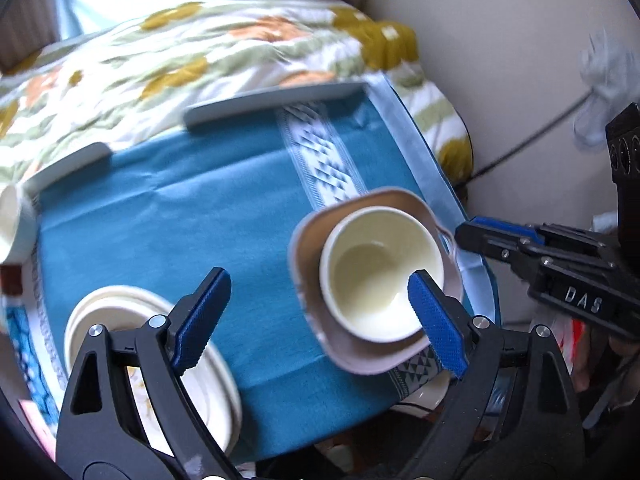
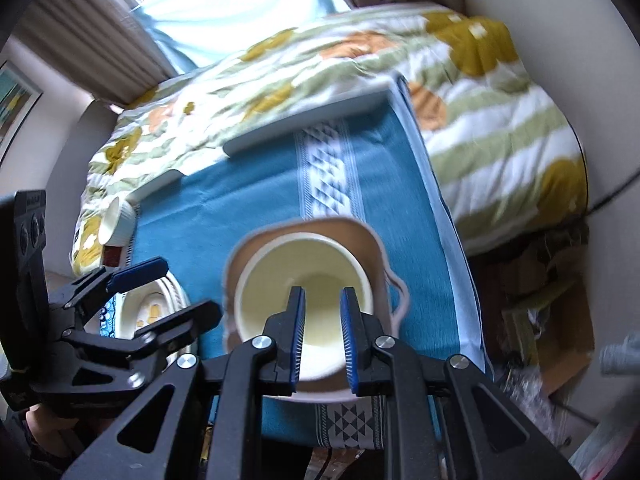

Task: Organize plates and bowls
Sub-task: 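Open the left gripper and withdraw from the nested bowls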

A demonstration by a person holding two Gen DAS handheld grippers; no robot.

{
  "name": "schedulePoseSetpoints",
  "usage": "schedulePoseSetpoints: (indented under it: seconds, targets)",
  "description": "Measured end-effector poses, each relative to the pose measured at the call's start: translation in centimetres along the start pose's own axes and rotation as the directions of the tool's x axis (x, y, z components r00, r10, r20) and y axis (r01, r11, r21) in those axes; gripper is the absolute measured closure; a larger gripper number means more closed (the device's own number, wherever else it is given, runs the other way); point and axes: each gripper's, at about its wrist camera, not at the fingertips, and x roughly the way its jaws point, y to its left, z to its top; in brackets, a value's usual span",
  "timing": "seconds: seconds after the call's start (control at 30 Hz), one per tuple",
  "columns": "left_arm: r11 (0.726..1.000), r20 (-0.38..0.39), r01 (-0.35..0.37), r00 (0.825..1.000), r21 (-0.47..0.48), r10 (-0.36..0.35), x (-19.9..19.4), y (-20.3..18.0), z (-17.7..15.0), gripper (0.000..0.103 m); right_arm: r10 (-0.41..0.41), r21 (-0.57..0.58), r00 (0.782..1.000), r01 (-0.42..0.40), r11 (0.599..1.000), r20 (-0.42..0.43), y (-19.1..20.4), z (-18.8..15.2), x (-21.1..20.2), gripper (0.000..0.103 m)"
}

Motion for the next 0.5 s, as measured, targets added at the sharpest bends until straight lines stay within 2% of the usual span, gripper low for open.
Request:
schedulePoseSetpoints:
  seconds: [0.07, 0.1, 0.13, 0.23, 0.33, 0.4, 0.5]
  targets:
    - [0.998, 0.037, -0.009, 0.999, -0.061, 0.012, -1.9, 1.9, -0.4, 0.013, 0.011, -0.040, 1.000, -0.010, 0.999, 0.019, 1.4, 0.9, -0.4, 0.061]
    - [0.996, 0.053, -0.017, 0.998, -0.087, 0.022, -2.8, 2.8, -0.7, 0.013, 0.022, -0.065, 0.999, -0.020, 0.998, 0.030, 2.2, 1.4, -0.6, 0.025]
    - [0.992, 0.078, -0.034, 0.996, -0.124, 0.044, -4.2, 4.3, -1.0, 0.013, 0.035, -0.099, 0.999, -0.031, 0.995, 0.040, 3.4, 2.0, -0.8, 0.000]
    - [0.975, 0.143, -0.067, 0.985, -0.213, 0.099, -7.5, 7.8, -1.7, 0.010, 0.090, -0.201, 0.992, -0.071, 0.977, 0.086, 7.2, 3.5, -1.3, 0.000]
    - [0.946, 0.202, -0.094, 0.966, -0.310, 0.162, -10.7, 12.0, -2.2, 0.005, 0.159, -0.298, 0.982, -0.121, 0.947, 0.107, 11.8, 4.8, -1.0, 0.000]
    - [0.920, 0.233, -0.109, 0.950, -0.377, 0.208, -12.8, 15.3, -2.7, 0.004, 0.203, -0.350, 0.976, -0.163, 0.923, 0.081, 14.9, 5.5, -0.4, 0.000]
    - [0.886, 0.249, -0.101, 0.940, -0.453, 0.235, -14.4, 19.8, -3.6, 0.004, 0.236, -0.426, 0.971, -0.223, 0.877, -0.022, 20.1, 6.9, 1.2, 0.000]
